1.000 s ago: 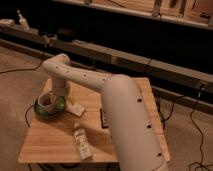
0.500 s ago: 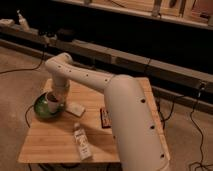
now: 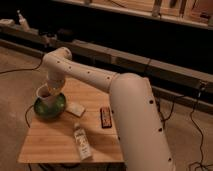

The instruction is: Pick up the ceramic cup

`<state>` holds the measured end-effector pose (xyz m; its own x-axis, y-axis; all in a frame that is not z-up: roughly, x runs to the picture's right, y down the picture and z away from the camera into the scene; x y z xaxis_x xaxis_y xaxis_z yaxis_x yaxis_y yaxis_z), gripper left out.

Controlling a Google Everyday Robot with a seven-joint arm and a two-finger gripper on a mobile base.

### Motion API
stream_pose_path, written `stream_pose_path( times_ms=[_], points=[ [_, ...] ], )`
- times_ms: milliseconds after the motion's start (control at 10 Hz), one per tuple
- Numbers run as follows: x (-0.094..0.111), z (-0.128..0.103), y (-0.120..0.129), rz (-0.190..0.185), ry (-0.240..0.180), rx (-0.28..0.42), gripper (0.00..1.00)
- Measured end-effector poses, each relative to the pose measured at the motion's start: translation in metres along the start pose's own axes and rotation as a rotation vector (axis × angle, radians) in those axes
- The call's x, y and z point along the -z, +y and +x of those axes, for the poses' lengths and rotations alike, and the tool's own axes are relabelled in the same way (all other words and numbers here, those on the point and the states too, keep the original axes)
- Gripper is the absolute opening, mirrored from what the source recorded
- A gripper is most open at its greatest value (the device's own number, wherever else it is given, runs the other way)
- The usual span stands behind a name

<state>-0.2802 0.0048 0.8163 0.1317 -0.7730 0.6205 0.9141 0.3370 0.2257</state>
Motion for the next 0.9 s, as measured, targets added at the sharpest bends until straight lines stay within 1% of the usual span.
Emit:
stream_pose_path(
  times_ms=[100,200,400,500,600,700,800,900],
  points=[
    [0.012,0.001,-0.004,0.028,0.018,-0.001,0.0],
    [0.03,-0.001,-0.005,0.052,0.038,-0.005,0.0],
    [0.062,-0.007,0.002,0.056,0.061,-0.025,0.0],
    [0.083,-0.012,0.012,0.04,0.079,-0.052,0.0],
    [0.101,-0.016,0.025,0.023,0.1,-0.092,0.0],
    [0.122,-0.019,0.044,0.008,0.126,-0.159,0.0],
    [0.147,-0.022,0.07,0.014,0.167,-0.264,0.0],
    [0.166,-0.025,0.087,0.044,0.195,-0.347,0.0]
  ],
)
